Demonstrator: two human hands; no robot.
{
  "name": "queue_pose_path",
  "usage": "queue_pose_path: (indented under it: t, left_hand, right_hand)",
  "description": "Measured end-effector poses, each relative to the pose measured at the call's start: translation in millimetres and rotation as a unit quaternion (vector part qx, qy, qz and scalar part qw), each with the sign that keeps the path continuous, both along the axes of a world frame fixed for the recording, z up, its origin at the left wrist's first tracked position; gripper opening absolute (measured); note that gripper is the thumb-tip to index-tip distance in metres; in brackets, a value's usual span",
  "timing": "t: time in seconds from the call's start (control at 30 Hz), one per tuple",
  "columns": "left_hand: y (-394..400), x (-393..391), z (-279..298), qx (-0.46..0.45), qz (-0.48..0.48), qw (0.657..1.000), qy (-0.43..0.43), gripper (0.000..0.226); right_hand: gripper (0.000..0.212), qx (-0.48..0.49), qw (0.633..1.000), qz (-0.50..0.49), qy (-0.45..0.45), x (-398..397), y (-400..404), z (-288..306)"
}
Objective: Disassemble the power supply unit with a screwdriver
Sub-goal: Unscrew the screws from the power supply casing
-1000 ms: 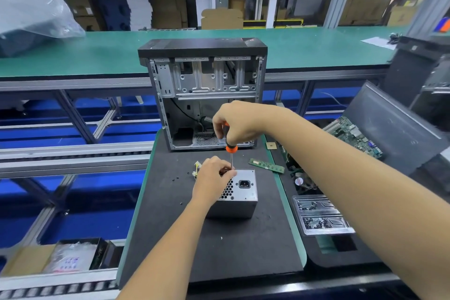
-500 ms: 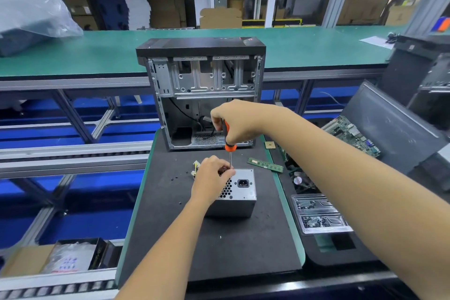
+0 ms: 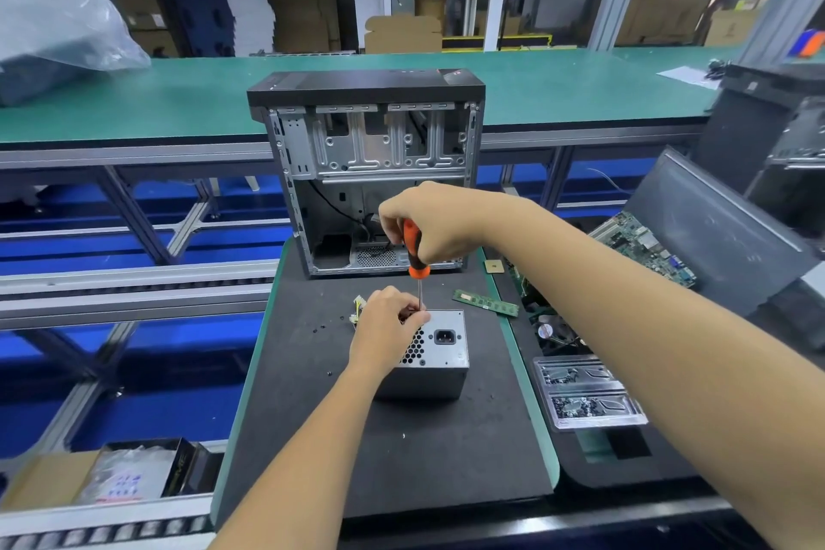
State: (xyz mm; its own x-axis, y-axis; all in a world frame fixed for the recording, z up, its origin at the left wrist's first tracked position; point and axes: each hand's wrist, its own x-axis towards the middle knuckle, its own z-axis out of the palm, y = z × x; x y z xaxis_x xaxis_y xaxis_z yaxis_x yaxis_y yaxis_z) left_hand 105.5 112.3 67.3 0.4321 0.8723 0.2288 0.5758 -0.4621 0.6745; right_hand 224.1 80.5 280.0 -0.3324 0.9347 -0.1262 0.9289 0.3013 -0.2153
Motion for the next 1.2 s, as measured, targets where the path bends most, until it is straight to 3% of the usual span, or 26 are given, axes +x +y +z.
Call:
queue_pose_path:
  t: [0.1, 0.2, 0.27, 0.4, 0.5, 0.57, 0.63, 0.73, 0.93, 1.03, 1.13, 1.2]
  left_hand:
    - [-1, 0, 0, 0.005, 0.002, 1.0, 0.002, 0.005]
    - [-1, 0, 0, 0.012, 0.005, 1.0, 0.01, 0.006]
    - [-1, 0, 0, 0.009, 0.006, 1.0, 0.008, 0.007]
    - [-1, 0, 1, 0.005, 0.004, 1.0, 0.009, 0.006]
    - [-1, 0, 0, 0.0, 0.003, 1.0, 0.007, 0.005]
    - [-1, 0, -1, -0.004, 0.003, 1.0, 0.005, 0.005]
    - [-1, 1, -1, -0.002, 0.004, 1.0, 0.007, 0.005]
    - [-1, 1, -1, 0.004, 0.005, 1.0, 0.01, 0.006]
    - [-1, 1, -2, 0.02, 0.003, 1.0, 0.019, 0.01]
    - [-2, 1, -3, 0.025, 0.002, 0.999, 0.025, 0.011]
    - [-3, 1, -2, 0.032, 0.005, 0.999, 0.026, 0.011]
    - [-5, 1, -1, 0.045, 0.007, 0.999, 0.03, 0.009]
  right_hand:
    - [0.014, -0.002, 1.0, -0.014, -0.008, 0, 0, -3]
    - [0.04, 0.038, 0.992, -0.075, -0.094, -2, 2, -5]
    - [0.043, 0.063, 0.986, -0.09, -0.122, -2, 4, -7]
    - [0.011, 0.031, 0.998, -0.025, -0.058, 2, 3, -5]
    - [0.029, -0.019, 1.0, -0.004, -0.005, 3, -1, 1]
    - [0.026, -0.011, 1.0, -0.007, -0.003, 3, -1, -1]
    - [0.02, 0.005, 0.999, -0.027, -0.042, 3, -1, -4]
    - [0.04, 0.039, 0.989, -0.082, -0.119, 2, 1, -6]
    - [0.013, 0.021, 0.998, -0.017, -0.065, 6, 1, -2]
    - [0.018, 0.006, 0.999, -0.023, -0.043, 8, -2, 0]
    - [0.016, 0.0, 0.994, -0.054, -0.098, 9, -1, -3]
    - [0.028, -0.004, 0.99, -0.083, -0.11, 11, -1, -3]
